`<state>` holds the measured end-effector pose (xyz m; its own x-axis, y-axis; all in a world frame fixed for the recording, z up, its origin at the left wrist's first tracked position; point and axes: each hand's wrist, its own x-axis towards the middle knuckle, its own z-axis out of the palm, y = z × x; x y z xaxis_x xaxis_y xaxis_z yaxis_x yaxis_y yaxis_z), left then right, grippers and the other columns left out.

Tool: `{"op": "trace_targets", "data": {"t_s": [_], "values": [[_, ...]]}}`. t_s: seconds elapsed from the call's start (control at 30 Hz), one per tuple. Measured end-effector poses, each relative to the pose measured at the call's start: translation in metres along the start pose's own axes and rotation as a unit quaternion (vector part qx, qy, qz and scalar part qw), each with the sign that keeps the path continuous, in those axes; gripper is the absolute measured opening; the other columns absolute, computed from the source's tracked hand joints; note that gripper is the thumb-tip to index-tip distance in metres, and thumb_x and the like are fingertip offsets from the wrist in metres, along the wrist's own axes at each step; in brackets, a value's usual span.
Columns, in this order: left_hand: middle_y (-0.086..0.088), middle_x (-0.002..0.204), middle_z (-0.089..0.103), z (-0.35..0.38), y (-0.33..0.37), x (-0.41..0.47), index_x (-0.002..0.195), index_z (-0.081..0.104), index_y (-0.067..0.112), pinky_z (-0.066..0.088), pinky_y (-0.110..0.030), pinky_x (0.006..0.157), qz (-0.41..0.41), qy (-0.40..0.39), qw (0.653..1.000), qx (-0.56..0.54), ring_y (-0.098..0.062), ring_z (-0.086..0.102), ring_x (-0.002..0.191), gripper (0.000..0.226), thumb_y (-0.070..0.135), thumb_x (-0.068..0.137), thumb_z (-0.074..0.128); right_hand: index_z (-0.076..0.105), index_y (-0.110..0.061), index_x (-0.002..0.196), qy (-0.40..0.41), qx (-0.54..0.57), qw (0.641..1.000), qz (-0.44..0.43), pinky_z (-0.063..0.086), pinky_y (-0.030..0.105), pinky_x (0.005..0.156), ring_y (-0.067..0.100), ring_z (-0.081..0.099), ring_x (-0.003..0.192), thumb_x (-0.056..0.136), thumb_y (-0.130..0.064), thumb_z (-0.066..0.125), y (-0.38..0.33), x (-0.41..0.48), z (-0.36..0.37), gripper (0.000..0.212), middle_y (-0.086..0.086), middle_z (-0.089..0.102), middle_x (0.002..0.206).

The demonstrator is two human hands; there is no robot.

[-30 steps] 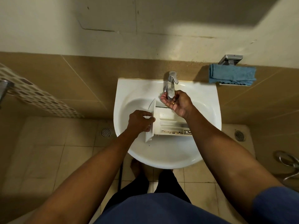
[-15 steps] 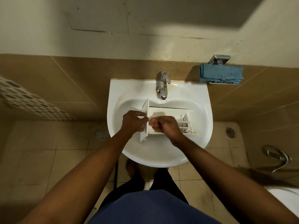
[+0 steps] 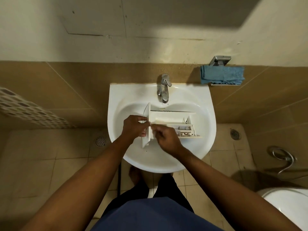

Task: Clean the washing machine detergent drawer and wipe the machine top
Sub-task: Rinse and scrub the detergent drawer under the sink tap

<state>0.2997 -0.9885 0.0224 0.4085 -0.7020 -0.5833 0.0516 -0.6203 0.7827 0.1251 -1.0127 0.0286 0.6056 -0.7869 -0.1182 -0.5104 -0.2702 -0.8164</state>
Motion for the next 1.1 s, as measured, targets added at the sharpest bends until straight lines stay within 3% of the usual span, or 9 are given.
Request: {"op": "trace_targets", "data": {"t_s": [0.1, 0.23, 0.33, 0.4, 0.57, 0.73, 0.83, 0.97, 1.1], "values": [[-0.014, 0.078, 0.075, -0.001, -0.001, 0.0, 0.114, 0.076, 0.012, 0.063, -0.035, 0.059, 0.0, -0.002, 1.0, 0.0, -0.026, 0.074, 0.063, 0.037, 0.019, 0.079, 0.087, 0.066, -0.012, 0.133, -0.047, -0.066, 0.993, -0.081, 0.046, 0.03, 0.112, 0.021, 0.061, 0.124, 0.094, 0.002, 0.046, 0.005, -0.022, -0.001, 0.046, 0.006, 0.068, 0.134], [-0.013, 0.081, 0.076, -0.001, 0.001, 0.002, 0.116, 0.075, 0.012, 0.063, -0.035, 0.059, 0.002, -0.004, 1.0, 0.017, -0.027, 0.076, 0.066, 0.039, 0.021, 0.08, 0.087, 0.058, -0.009, 0.139, -0.096, -0.178, 0.974, -0.105, 0.035, 0.044, 0.121, 0.03, 0.057, 0.127, 0.086, 0.005, 0.042, 0.013, -0.005, 0.001, 0.058, 0.01, 0.06, 0.144], [-0.014, 0.079, 0.075, -0.001, 0.002, 0.002, 0.115, 0.075, 0.011, 0.065, -0.039, 0.062, -0.002, 0.0, 1.0, 0.021, -0.028, 0.076, 0.065, 0.038, 0.02, 0.08, 0.086, 0.061, -0.004, 0.134, -0.109, -0.194, 0.97, -0.098, 0.034, 0.045, 0.12, 0.036, 0.06, 0.122, 0.079, 0.009, 0.042, 0.012, 0.031, 0.0, 0.059, 0.012, 0.058, 0.145], [-0.015, 0.076, 0.075, -0.001, 0.002, 0.002, 0.114, 0.075, 0.011, 0.065, -0.039, 0.061, -0.005, 0.002, 1.0, 0.017, -0.028, 0.075, 0.064, 0.036, 0.02, 0.08, 0.085, 0.063, -0.007, 0.131, -0.108, -0.204, 0.967, -0.105, 0.034, 0.047, 0.119, 0.027, 0.057, 0.121, 0.081, 0.007, 0.042, 0.017, 0.042, -0.001, 0.056, 0.008, 0.059, 0.142], [-0.008, 0.077, 0.075, 0.004, 0.0, 0.004, 0.114, 0.076, 0.011, 0.065, -0.041, 0.064, 0.054, 0.017, 0.994, 0.091, -0.025, 0.074, 0.059, 0.034, 0.021, 0.082, 0.082, 0.037, -0.006, 0.156, -0.123, -0.271, 0.944, -0.143, 0.023, 0.051, 0.125, 0.027, 0.032, 0.151, 0.087, 0.004, 0.043, 0.036, -0.009, 0.005, 0.07, 0.008, 0.032, 0.165], [-0.009, 0.075, 0.076, 0.002, 0.002, 0.002, 0.114, 0.076, 0.011, 0.065, -0.042, 0.065, 0.043, 0.014, 0.996, 0.08, -0.026, 0.074, 0.059, 0.033, 0.02, 0.083, 0.081, 0.043, -0.007, 0.153, -0.112, -0.329, 0.917, -0.197, 0.016, 0.054, 0.126, 0.03, 0.02, 0.156, 0.089, -0.009, 0.046, 0.034, -0.037, -0.004, 0.064, 0.005, 0.033, 0.165], [-0.011, 0.076, 0.075, 0.001, 0.004, -0.001, 0.115, 0.075, 0.011, 0.065, -0.04, 0.061, 0.03, 0.005, 0.998, 0.062, -0.026, 0.075, 0.061, 0.034, 0.02, 0.083, 0.083, 0.04, -0.014, 0.155, -0.105, -0.372, 0.909, -0.156, 0.015, 0.06, 0.125, 0.035, 0.013, 0.156, 0.091, -0.013, 0.047, 0.036, -0.004, -0.005, 0.065, 0.0, 0.034, 0.164], [-0.012, 0.074, 0.075, 0.003, 0.007, -0.001, 0.112, 0.076, 0.011, 0.065, -0.041, 0.062, 0.021, 0.009, 0.998, 0.052, -0.029, 0.075, 0.065, 0.031, 0.021, 0.083, 0.084, 0.034, -0.016, 0.158, -0.111, -0.376, 0.915, -0.097, 0.016, 0.063, 0.123, 0.036, 0.008, 0.157, 0.094, -0.024, 0.031, 0.035, 0.017, 0.001, 0.065, -0.001, 0.03, 0.166], [-0.014, 0.075, 0.075, 0.003, 0.006, -0.001, 0.114, 0.075, 0.011, 0.064, -0.035, 0.058, 0.019, 0.006, 0.999, 0.042, -0.034, 0.075, 0.069, 0.033, 0.017, 0.083, 0.083, 0.039, -0.013, 0.156, -0.11, -0.367, 0.914, -0.135, 0.017, 0.059, 0.124, 0.036, 0.013, 0.156, 0.09, -0.025, 0.028, 0.031, -0.026, 0.002, 0.068, 0.001, 0.033, 0.165]]}}
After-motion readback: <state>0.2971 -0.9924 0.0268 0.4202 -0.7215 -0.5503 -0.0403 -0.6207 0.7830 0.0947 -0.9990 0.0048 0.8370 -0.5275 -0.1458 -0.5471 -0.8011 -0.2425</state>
